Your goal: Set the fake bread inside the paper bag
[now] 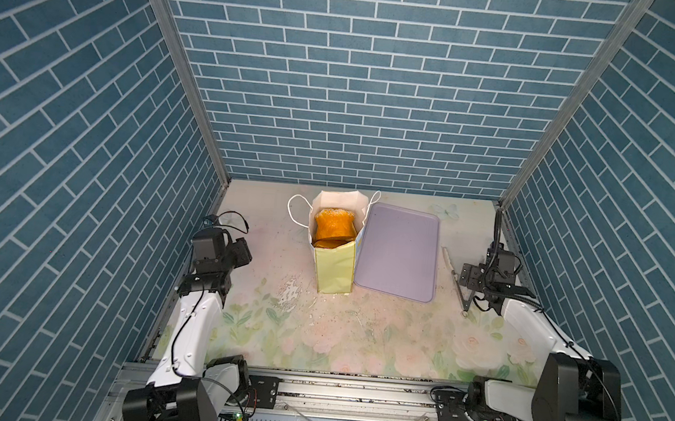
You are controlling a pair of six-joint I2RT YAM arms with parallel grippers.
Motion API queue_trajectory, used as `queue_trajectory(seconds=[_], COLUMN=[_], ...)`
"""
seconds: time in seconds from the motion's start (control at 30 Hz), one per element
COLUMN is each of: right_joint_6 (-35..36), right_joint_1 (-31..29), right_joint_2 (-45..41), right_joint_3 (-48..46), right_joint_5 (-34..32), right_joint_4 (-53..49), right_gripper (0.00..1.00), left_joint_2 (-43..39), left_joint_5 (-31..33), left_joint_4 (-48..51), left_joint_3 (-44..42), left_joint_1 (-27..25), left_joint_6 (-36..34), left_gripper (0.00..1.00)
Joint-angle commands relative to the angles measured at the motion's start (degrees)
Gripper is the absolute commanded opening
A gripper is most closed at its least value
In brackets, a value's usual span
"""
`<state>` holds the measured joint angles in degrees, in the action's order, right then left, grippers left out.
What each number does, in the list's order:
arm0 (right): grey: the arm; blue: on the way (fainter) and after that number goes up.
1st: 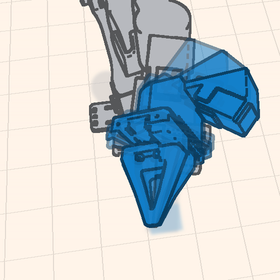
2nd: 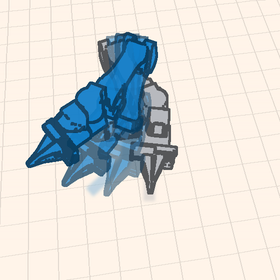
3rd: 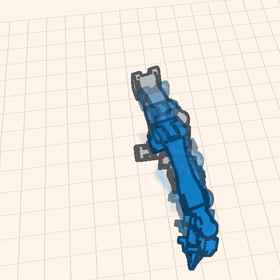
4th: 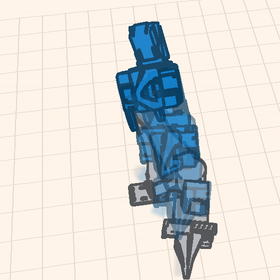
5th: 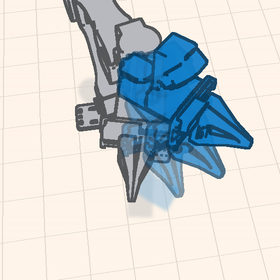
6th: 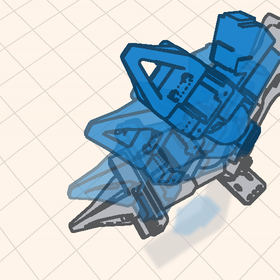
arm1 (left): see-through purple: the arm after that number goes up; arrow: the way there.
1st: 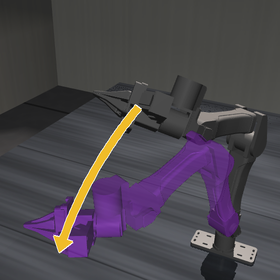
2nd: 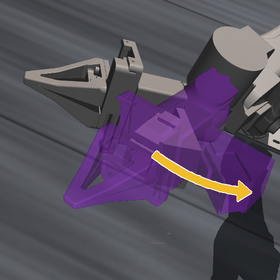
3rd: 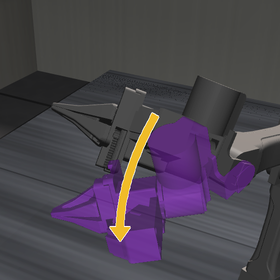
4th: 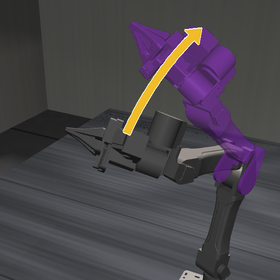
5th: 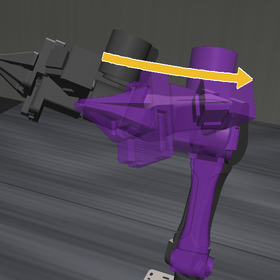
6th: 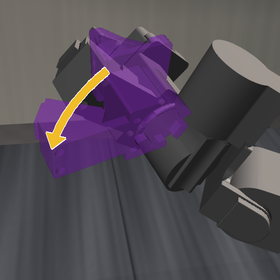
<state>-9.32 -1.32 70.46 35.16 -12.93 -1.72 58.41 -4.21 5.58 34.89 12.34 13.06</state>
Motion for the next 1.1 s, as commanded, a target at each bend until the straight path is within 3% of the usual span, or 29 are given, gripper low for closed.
queue_trajectory(seconds=[0.0, 0.17, 0.2, 0.3, 0.37, 0.43, 0.63, 0.87, 1.07], right_joint_6=[4.01, 8.17, 9.76, 9.43, 9.13, 9.02, 8.82, 9.21, 8.16], right_joint_1=[0.18, 0.27, 0.28, 0.73, 0.76, 0.79, 0.78, 1.76, 2.64], right_joint_2=[2.10, 9.37, 10.40, 18.55, 16.56, 18.05, 17.56, 18.05, 17.74], right_joint_3=[-7.83, -11.20, -13.68, -18.60, -16.82, -15.50, -16.24, -13.69, -13.78], right_joint_5=[1.07, 6.63, 9.52, 9.11, 8.39, 8.20, 7.56, 12.07, 12.03], right_joint_4=[26.47, 40.92, 47.55, 65.00, 57.47, 56.92, 57.89, 53.29, 53.42], right_gripper=[0.99, 0.99, 0.99, 0.98, 0.99, 0.99, 0.99, 0.99, 0.99], left_joint_2=[3.18, 11.24, 12.79, 18.83, 23.94, 29.28, 28.26, 29.04, 29.11], left_joint_5=[4.80, 7.76, 8.18, 9.68, 12.40, 15.00, 16.11, 17.16, 17.43], left_joint_4=[-19.86, -34.57, -39.28, -54.19, -62.77, -70.66, -61.32, -61.52, -60.23], left_joint_3=[-6.94, -12.17, -13.58, -17.43, -19.18, -20.43, -16.74, -16.19, -15.48], left_joint_1=[-1.52, -5.90, -7.22, -11.64, -13.98, -14.87, -15.11, -15.06, -15.06], left_joint_6=[-3.29, -8.46, -9.59, -12.85, -15.06, -15.35, -14.91, -14.70, -14.55], left_gripper=[0.66, 0.67, 0.68, 0.69, 0.69, 0.70, 0.74, 0.80, 0.83])
